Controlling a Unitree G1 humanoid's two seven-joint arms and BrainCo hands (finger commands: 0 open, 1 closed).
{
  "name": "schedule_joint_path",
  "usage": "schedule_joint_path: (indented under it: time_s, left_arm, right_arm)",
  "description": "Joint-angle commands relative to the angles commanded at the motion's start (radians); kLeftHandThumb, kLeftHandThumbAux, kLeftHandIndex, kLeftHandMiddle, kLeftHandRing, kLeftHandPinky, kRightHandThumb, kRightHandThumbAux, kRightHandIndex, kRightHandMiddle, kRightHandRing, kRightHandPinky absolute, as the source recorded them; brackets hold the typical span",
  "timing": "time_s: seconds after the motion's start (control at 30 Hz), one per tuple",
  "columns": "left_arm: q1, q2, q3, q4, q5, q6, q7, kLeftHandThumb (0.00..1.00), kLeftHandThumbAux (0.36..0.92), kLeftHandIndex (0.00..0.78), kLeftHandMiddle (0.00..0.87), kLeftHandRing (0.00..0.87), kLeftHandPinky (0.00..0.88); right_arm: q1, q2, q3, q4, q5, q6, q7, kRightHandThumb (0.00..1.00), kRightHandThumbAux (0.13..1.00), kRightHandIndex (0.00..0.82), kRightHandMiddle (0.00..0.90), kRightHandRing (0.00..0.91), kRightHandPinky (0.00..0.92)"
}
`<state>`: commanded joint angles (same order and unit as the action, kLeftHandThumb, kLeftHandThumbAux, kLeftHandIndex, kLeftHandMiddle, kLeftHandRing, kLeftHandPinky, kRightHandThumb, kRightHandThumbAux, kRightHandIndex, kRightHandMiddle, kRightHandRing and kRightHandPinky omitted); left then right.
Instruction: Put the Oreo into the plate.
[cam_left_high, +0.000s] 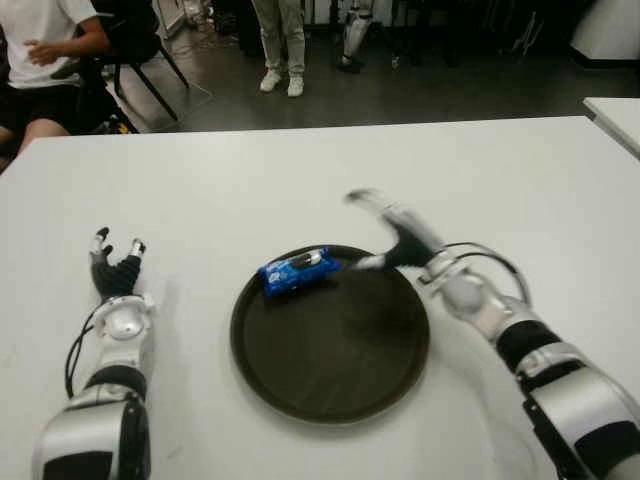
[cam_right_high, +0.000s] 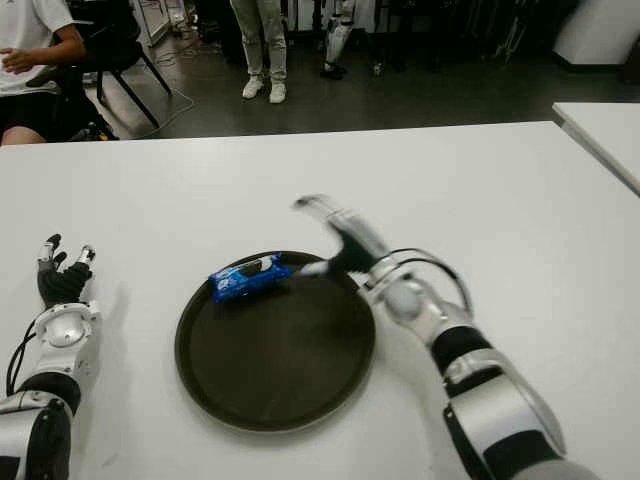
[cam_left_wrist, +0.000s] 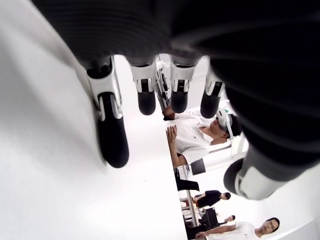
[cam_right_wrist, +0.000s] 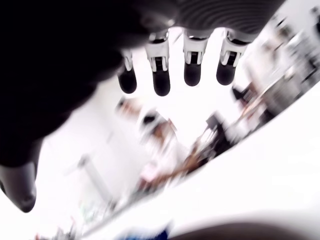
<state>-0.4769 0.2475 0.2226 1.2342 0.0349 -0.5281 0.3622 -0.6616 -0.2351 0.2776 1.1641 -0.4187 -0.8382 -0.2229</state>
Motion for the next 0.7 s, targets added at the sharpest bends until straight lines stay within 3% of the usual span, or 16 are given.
schedule_joint_path:
  time_s: [0.23, 0.53, 0.7]
  left_arm:
    - [0.049, -0.006, -0.02, -0.062, 0.006, -0.099, -0.015, 0.147, 0.606, 0.024, 0.023, 0.007, 0.011]
    - [0.064, -0.01, -0.028, -0.09, 0.01, -0.146, -0.026, 0.071, 0.616, 0.022, 0.028, 0.0, 0.0]
    - [0.074, -0.011, -0.044, -0.103, 0.026, -0.16, -0.021, 0.036, 0.612, 0.019, 0.018, 0.0, 0.001]
  right_arm:
    - [0.007, 0.022, -0.16, 0.085, 0.169, 0.05, 0.043, 0.0, 0.64, 0.0, 0.004, 0.007, 0.043]
    - [0.043, 0.038, -0.235, 0.095, 0.221, 0.077, 0.005, 0.0, 0.74, 0.019, 0.014, 0.002, 0.023]
    - [0.066, 0.067, -0.268, 0.112, 0.232, 0.109, -0.058, 0.0, 0.771, 0.026, 0.016, 0.007, 0.022]
